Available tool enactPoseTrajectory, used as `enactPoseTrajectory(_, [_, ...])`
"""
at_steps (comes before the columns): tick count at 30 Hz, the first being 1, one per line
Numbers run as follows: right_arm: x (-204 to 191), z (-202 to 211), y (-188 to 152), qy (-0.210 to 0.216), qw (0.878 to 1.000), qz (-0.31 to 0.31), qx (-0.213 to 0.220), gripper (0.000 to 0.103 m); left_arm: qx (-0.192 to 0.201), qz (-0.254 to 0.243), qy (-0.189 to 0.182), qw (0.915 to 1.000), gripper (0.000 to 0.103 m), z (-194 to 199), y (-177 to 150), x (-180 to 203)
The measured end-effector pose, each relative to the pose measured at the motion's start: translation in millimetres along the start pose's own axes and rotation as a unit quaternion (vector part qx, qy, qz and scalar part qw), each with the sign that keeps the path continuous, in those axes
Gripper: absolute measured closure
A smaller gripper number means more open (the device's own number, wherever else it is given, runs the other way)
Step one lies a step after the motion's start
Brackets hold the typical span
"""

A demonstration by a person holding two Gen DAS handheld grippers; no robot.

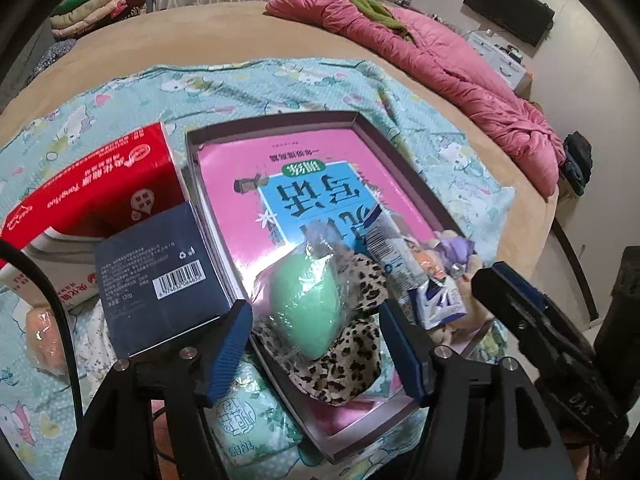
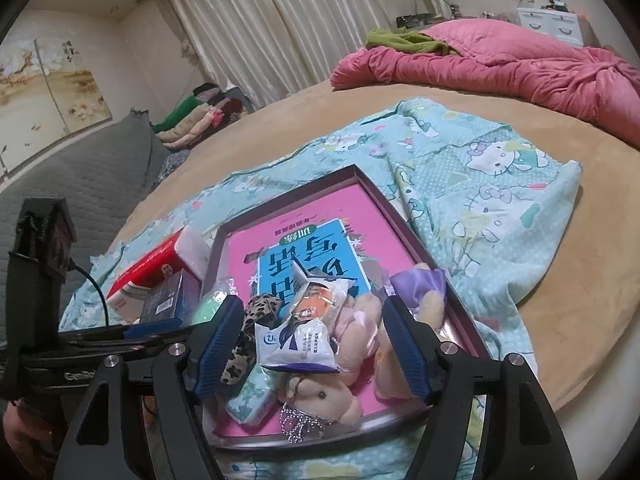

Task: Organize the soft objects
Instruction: 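Open left tool to release the green ball onto the tray, then withdraw both open tools from the tray back toward the pile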

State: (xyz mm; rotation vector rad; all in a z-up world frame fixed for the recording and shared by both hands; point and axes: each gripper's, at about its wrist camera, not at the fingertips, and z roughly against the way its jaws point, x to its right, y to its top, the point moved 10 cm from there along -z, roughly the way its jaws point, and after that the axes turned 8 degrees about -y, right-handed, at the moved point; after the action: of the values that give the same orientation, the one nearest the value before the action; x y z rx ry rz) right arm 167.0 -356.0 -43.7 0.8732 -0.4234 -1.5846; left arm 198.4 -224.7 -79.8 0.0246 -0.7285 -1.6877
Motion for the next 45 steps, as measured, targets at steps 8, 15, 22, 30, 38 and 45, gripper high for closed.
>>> enactPoseTrajectory(8, [-3.8, 8.9, 3.5, -0.003, 1.000, 0.013, 0.017, 0.026, 0.019, -0.008, 0.010, 0.9997, 0.035, 19.6, 0.9, 3.7])
enactPoseTrajectory(15, [-11.2, 20.7, 5.1, -0.010, 0.999, 0.030, 0.034, 0.026, 0.030, -0.016, 0.027, 0.9990, 0.031, 37.6, -4.5, 2.7])
enactPoseTrajectory(22, [-20.9, 36.4, 8.8, -0.024, 0.998, 0.039, 0.053, 0.023, 0.047, -0.018, 0.040, 0.9979, 0.029, 60.0, -9.9, -2.6])
enactPoseTrajectory(30, [-42.3, 58.8, 18.6, -0.022, 0.995, 0.054, 0.080, 0.023, 0.070, -0.014, 0.060, 0.9956, 0.028, 96.8, -15.1, -18.2])
enactPoseTrajectory(38, [-68.6, 83.1, 28.8, -0.010, 0.992, 0.065, 0.103, 0.023, 0.102, 0.012, 0.089, 0.9908, 0.023, 147.4, -11.3, -57.7])
enactPoseTrajectory(45, [-106.1, 95.3, 27.2, 0.023, 0.992, 0.078, 0.097, 0.023, 0.125, 0.037, 0.113, 0.9850, 0.023, 186.6, -13.6, -94.0])
